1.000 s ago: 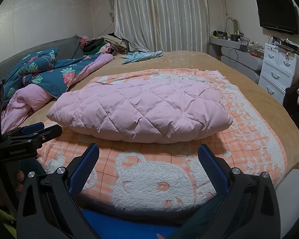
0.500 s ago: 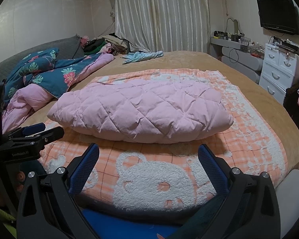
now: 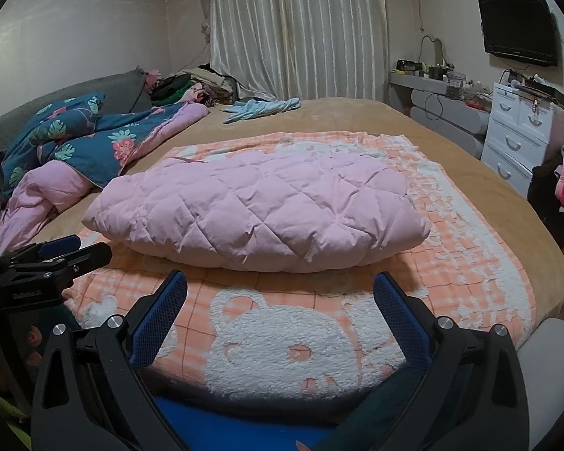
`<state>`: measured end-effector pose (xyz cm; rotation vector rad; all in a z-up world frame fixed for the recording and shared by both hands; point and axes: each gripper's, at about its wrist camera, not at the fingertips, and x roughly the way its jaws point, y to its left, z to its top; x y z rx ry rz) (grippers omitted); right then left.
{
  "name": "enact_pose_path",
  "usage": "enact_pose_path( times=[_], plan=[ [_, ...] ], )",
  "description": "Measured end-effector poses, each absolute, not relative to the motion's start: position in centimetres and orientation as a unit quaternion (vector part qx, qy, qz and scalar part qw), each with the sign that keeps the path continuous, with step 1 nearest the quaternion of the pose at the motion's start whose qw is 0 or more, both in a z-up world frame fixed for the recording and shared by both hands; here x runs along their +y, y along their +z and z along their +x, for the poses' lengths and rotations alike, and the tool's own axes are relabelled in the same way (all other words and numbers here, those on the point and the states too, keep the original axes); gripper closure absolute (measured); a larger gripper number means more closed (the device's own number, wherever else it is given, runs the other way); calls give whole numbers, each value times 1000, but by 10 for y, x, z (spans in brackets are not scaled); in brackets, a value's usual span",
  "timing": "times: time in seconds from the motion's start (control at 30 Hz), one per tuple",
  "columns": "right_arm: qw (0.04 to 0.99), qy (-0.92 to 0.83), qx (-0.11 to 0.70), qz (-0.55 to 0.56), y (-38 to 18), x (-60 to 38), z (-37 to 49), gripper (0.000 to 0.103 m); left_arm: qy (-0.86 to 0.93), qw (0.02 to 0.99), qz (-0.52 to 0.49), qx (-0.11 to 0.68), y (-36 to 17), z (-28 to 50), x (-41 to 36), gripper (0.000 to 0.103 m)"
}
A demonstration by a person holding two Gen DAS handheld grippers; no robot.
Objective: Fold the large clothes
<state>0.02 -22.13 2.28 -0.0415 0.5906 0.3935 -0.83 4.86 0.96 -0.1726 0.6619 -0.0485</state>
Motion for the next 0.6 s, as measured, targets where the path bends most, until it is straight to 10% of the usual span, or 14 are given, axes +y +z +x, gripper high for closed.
enact_pose_path(
  times=[0.6],
  plan=[
    [959,49,270,76,26,-344,25,4,40,935,-133,326,4,27,115,9]
  ],
)
